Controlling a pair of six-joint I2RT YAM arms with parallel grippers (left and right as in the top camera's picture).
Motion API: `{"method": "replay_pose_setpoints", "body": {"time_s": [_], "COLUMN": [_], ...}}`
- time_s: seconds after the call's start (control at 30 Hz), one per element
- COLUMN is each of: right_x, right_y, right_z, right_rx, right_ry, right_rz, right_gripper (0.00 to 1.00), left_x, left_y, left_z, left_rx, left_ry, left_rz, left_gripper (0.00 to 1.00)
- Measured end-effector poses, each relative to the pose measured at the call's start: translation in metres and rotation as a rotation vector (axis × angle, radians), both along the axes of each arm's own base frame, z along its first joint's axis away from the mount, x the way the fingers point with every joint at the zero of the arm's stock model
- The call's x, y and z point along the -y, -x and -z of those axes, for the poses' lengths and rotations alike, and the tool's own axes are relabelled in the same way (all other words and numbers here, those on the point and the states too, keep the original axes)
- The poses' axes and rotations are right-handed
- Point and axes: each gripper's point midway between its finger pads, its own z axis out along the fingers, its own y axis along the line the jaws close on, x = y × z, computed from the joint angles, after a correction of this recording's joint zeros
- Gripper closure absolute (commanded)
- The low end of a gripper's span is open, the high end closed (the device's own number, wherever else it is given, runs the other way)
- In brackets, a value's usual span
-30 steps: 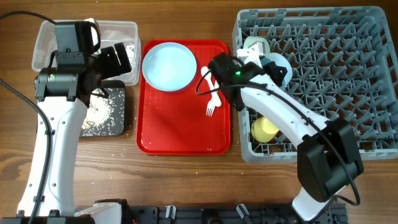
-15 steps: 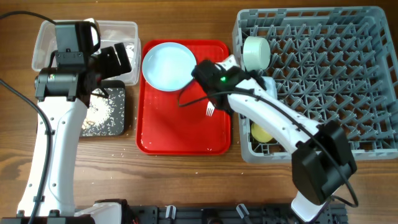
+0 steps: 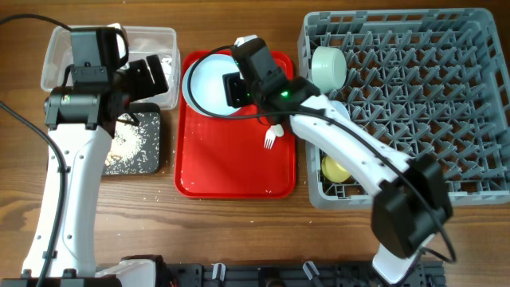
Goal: Sort waste into correct bins and load items into the dishwasher rack
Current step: 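Grasp the light-blue plate on the red tray with the right gripper, then stand the light-blue plate upright in the dish rack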
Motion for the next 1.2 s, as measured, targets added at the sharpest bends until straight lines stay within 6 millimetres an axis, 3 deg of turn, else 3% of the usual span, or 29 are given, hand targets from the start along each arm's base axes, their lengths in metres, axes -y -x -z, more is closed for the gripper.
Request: {"method": "replay_pose_setpoints", "body": {"time_s": [0.07, 0.2, 0.27, 0.47, 0.57, 0.8, 0.87, 0.9, 1.0, 1.07, 1.1, 1.13, 1.17, 1.2], "right_x": [-0.005, 0.0, 0.005, 0.008, 0.012, 0.022, 0.03, 0.036, 0.064, 0.101, 0.111, 0.149, 0.191, 0.213], "right_y": [-0.003, 0.002, 0.005, 0.004, 0.006, 0.006, 0.0, -0.006, -0.024, -0.027, -0.029, -0.022, -0.016, -0.012], "right_z": [0.029, 0.107, 0.128, 0.136, 0.145, 0.14, 0.124, 0.106, 0.014, -0.059, -0.069, -0.128, -0.163, -0.178], "right_rx": [-0.061, -0.243, -0.291, -0.311, -0.333, -0.343, -0.305, -0.264, -0.056, 0.113, 0.153, 0.273, 0.364, 0.403], "right_ry": [-0.023, -0.03, -0.024, -0.035, -0.026, -0.005, 0.008, 0.011, 0.011, 0.046, 0.081, 0.081, 0.162, 0.21], "right_rz": [0.044, 0.191, 0.233, 0.283, 0.316, 0.321, 0.285, 0.26, 0.21, 0.242, 0.253, 0.322, 0.402, 0.451], "right_gripper": [0.49, 0.53, 0.56, 0.74, 0.96, 0.96, 0.96, 0.96, 0.96, 0.96, 0.96, 0.96, 0.96, 0.96], "left_x": [0.0, 0.0, 0.0, 0.0, 0.0, 0.0, 0.0, 0.0, 0.0, 0.0, 0.0, 0.0, 0.0, 0.0], "left_y": [0.0, 0.0, 0.0, 0.0, 0.0, 0.0, 0.0, 0.0, 0.0, 0.0, 0.0, 0.0, 0.0, 0.0], "left_z": [0.0, 0.0, 0.0, 0.0, 0.0, 0.0, 0.0, 0.0, 0.0, 0.0, 0.0, 0.0, 0.0, 0.0], "left_rx": [0.0, 0.0, 0.0, 0.0, 0.0, 0.0, 0.0, 0.0, 0.001, 0.0, 0.0, 0.0, 0.0, 0.0], "left_ry": [0.0, 0.0, 0.0, 0.0, 0.0, 0.0, 0.0, 0.0, 0.0, 0.0, 0.0, 0.0, 0.0, 0.0], "left_rz": [0.0, 0.0, 0.0, 0.0, 0.0, 0.0, 0.0, 0.0, 0.0, 0.0, 0.0, 0.0, 0.0, 0.0], "left_gripper": [0.0, 0.0, 0.0, 0.0, 0.0, 0.0, 0.0, 0.0, 0.0, 0.0, 0.0, 0.0, 0.0, 0.0]}}
